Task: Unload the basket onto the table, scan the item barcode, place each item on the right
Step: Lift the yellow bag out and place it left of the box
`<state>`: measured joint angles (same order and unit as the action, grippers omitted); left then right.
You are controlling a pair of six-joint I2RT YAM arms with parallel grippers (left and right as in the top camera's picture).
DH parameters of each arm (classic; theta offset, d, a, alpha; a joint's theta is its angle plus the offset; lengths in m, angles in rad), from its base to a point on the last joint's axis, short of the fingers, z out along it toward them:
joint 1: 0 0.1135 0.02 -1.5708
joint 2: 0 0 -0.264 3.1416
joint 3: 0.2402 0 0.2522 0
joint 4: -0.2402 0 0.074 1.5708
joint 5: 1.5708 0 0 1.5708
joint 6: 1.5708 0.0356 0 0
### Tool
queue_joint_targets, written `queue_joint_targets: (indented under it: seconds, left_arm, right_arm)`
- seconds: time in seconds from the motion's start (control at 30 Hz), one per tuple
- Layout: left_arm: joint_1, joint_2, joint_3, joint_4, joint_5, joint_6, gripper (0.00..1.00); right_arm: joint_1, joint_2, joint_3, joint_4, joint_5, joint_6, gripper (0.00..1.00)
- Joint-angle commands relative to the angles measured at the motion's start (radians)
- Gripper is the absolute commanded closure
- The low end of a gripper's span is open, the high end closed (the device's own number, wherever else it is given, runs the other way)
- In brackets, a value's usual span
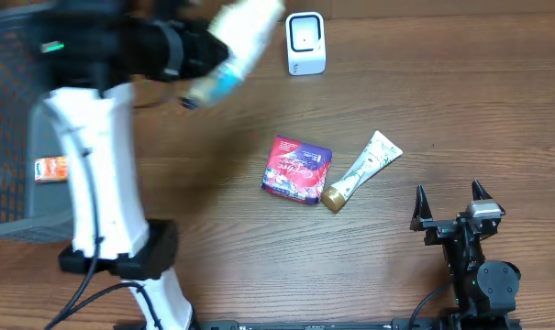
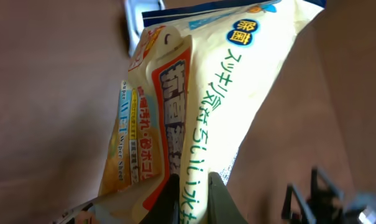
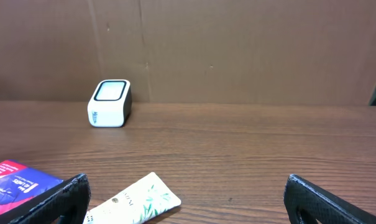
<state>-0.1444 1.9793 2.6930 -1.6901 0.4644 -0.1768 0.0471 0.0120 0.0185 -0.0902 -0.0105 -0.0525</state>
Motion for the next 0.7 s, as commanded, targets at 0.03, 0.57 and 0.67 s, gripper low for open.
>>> queue_joint_targets:
  seconds: [0.03,0.57,0.67]
  left_arm:
    - [-0.191,0.019,-0.147,0.003,-0.226,0.003,0.96]
    - [-0.307,0.029,-0.663,0.080,-0.803,-0.508,0.96]
    - [-0.308,0.029,-0.714,0.146,-0.758,-0.507,0.96]
  right_arm:
    - [-0.003,-0.009,-0.010,0.006,0.010,-0.001,0.00]
    - [-0.003,-0.009,-0.010,0.006,0.010,-0.001,0.00]
    - [-0.003,-0.009,-0.010,0.006,0.010,-0.001,0.00]
